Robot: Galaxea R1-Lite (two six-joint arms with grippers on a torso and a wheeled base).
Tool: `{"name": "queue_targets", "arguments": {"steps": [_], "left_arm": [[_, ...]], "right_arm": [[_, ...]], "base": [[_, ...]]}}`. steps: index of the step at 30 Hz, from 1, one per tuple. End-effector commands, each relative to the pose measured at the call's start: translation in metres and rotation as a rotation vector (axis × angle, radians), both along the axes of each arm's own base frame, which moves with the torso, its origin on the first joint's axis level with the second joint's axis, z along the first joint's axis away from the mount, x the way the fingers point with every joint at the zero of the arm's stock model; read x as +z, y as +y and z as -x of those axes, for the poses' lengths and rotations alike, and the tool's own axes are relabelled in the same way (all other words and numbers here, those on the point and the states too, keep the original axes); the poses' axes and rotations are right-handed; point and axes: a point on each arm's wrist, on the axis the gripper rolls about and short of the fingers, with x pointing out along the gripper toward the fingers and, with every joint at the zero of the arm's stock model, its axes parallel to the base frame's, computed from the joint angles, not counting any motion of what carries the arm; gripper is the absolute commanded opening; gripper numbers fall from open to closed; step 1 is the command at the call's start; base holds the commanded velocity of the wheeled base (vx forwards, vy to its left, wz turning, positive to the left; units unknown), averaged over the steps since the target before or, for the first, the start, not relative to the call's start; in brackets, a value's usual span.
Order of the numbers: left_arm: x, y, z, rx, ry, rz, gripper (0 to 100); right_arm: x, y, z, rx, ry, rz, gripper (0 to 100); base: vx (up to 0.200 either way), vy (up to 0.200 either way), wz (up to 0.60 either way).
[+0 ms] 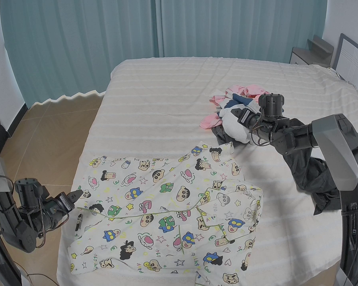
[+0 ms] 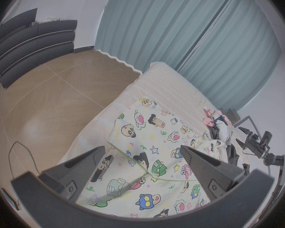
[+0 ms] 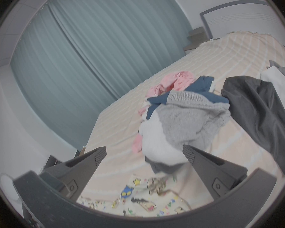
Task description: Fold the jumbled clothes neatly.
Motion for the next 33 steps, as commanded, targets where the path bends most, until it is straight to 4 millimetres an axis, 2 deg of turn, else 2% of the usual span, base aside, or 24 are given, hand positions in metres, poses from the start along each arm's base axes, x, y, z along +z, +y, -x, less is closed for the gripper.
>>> {"name": "queue_targets", "arguments": {"steps": [1, 3, 6, 9, 15, 20, 22, 28, 33], "left_arm": [[0.019, 0.002, -0.05, -0.012, 0.126, 0.04, 100], [0.023, 0.001, -0.059, -0.053, 0.182, 0.072, 100], [0.023, 0.003, -0.067, -0.07, 0.203, 0.095, 100], [0.012, 0.007, -0.069, -0.061, 0.232, 0.095, 100], [0.003, 0.016, -0.082, -0.042, 0.205, 0.101, 100], [-0.017, 0.017, -0.087, -0.064, 0.242, 0.114, 100], [-0.024, 0.019, -0.097, -0.056, 0.221, 0.106, 100], [-0.04, 0.023, -0.106, 0.012, 0.162, 0.06, 100], [-0.049, 0.024, -0.107, 0.04, 0.142, 0.038, 100]], "right_arm": [[-0.05, -0.03, 0.09, 0.266, 0.096, 0.127, 100], [-0.074, -0.041, 0.112, 0.362, 0.151, 0.139, 100], [-0.095, -0.046, 0.131, 0.47, 0.218, 0.104, 100], [-0.105, -0.049, 0.133, 0.48, 0.247, 0.104, 100], [-0.11, -0.049, 0.133, 0.502, 0.254, 0.133, 100], [-0.118, -0.048, 0.134, 0.51, 0.274, 0.138, 100], [-0.118, -0.048, 0.134, 0.507, 0.275, 0.138, 100], [-0.124, -0.048, 0.132, 0.507, 0.27, 0.138, 100], [-0.125, -0.048, 0.131, 0.499, 0.24, 0.136, 100]], "base": [[0.0, 0.0, 0.0], [0.0, 0.0, 0.0], [0.0, 0.0, 0.0], [0.0, 0.0, 0.0], [0.0, 0.0, 0.0], [0.0, 0.0, 0.0], [0.0, 0.0, 0.0], [0.0, 0.0, 0.0], [0.0, 0.0, 0.0]]}}
